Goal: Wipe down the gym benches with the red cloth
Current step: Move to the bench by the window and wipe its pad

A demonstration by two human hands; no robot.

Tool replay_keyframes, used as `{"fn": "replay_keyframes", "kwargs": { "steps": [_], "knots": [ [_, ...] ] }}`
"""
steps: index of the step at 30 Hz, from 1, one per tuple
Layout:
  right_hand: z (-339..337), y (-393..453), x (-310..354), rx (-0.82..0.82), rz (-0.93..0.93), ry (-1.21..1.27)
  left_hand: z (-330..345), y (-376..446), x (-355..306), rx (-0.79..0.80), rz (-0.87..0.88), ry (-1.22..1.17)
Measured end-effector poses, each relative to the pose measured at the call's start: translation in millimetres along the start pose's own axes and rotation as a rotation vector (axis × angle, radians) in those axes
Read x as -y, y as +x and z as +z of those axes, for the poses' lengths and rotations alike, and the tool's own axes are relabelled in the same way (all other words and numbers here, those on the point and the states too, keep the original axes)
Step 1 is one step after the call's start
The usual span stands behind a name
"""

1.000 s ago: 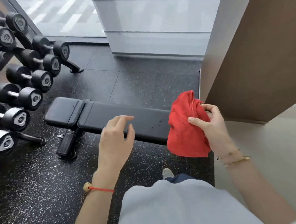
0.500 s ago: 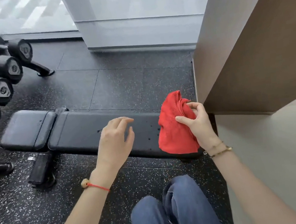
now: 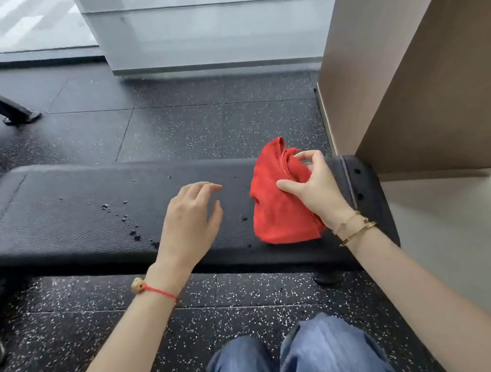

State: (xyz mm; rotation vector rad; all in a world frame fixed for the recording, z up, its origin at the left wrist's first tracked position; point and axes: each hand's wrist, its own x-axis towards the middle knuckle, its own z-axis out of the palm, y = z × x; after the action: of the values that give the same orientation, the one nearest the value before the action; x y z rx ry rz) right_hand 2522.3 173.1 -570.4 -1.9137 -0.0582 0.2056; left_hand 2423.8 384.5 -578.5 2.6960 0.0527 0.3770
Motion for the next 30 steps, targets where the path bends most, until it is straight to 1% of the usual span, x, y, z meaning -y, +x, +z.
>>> {"fn": "replay_keyframes", "kwargs": {
  "steps": [4,7,8,9,10,12,13,14,16,19,21,24,27,28,30],
  "knots": [
    [2,-5,-29,-0.124,-0.283,-0.349,31,-6,20,-0.043,0.035,0.019],
    [2,-7,-40,-0.292,-0.425,-0.801,48,-8,29,-0.051,0.04,0.023],
    [3,-7,-41,-0.307,-0.449,-0.901,52,-8,31,-0.049,0.032,0.02],
    [5,-6,-42,-0.263,-0.461,-0.961,56,-8,33,-0.051,0.02,0.014],
    [7,-4,-43,-0.173,-0.46,-0.991,59,-9,35,-0.055,0.009,0.013],
    [16,1,-46,0.027,-0.381,-1.0,65,-12,37,-0.07,0.005,0.026],
    [22,3,-49,0.092,-0.325,-0.983,68,-13,38,-0.084,0.01,0.032],
    [28,3,-52,0.124,-0.285,-0.963,71,-14,39,-0.1,0.015,0.034],
    [37,0,-57,0.142,-0.292,-0.954,75,-13,41,-0.124,0.005,0.033],
    [39,-20,-66,0.176,-0.428,-0.984,79,-12,44,-0.132,-0.007,0.045],
    [30,-31,-75,0.175,-0.468,-0.985,80,-13,45,-0.132,-0.003,0.056],
    [11,-23,-81,0.121,-0.359,-0.967,80,-14,45,-0.114,0.003,0.073],
    [20,2,-67,0.09,-0.235,-0.95,80,-15,42,-0.117,-0.003,0.072],
    [31,8,-60,0.101,-0.234,-0.945,80,-15,42,-0.119,-0.007,0.07],
    [58,8,-51,0.154,-0.292,-0.949,79,-15,41,-0.119,-0.01,0.07]
  ]
}}
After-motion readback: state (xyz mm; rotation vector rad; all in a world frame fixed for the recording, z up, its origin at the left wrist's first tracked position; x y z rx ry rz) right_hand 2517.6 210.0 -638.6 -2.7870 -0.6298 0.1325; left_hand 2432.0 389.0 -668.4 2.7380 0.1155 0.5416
